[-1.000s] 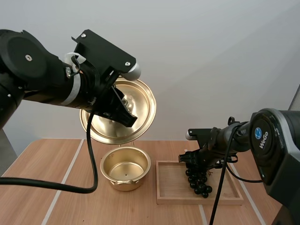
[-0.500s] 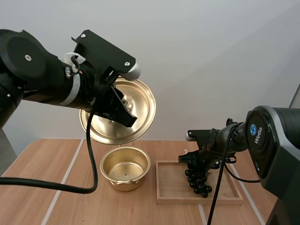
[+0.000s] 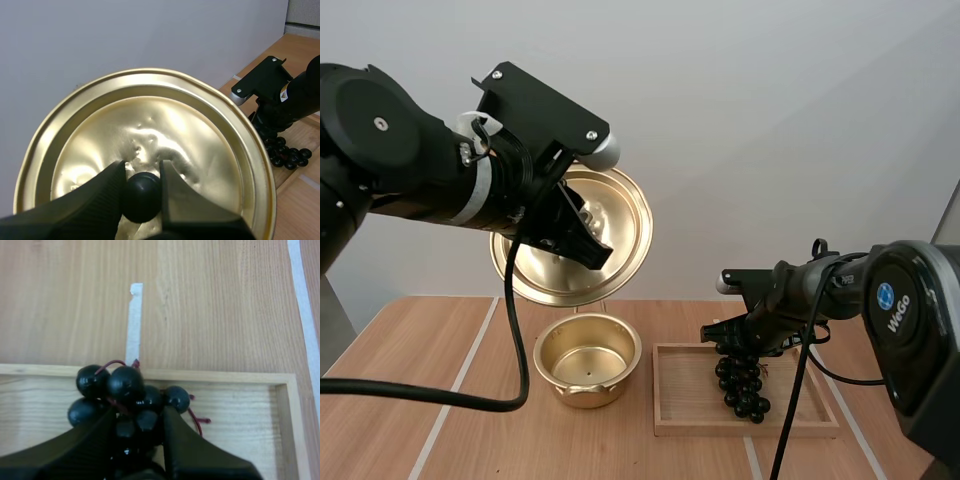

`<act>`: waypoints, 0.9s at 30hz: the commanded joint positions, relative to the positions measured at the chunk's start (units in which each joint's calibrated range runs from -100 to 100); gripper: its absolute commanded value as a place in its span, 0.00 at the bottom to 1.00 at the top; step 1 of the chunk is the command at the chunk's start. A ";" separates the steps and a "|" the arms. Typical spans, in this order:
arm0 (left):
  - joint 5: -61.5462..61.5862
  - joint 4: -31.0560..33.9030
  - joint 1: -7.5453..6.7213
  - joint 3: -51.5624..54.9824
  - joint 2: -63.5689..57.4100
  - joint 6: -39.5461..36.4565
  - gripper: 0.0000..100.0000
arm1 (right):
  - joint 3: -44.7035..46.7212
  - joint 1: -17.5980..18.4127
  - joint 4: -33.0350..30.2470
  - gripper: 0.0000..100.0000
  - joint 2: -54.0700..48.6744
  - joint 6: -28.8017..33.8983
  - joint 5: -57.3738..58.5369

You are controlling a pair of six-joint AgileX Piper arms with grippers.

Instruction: Open the lid, put the grape in the pot, and close it

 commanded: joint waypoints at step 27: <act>-0.33 3.93 -0.16 -24.04 -8.32 -5.08 0.00 | -7.30 18.33 1.99 0.00 -24.41 -3.31 3.83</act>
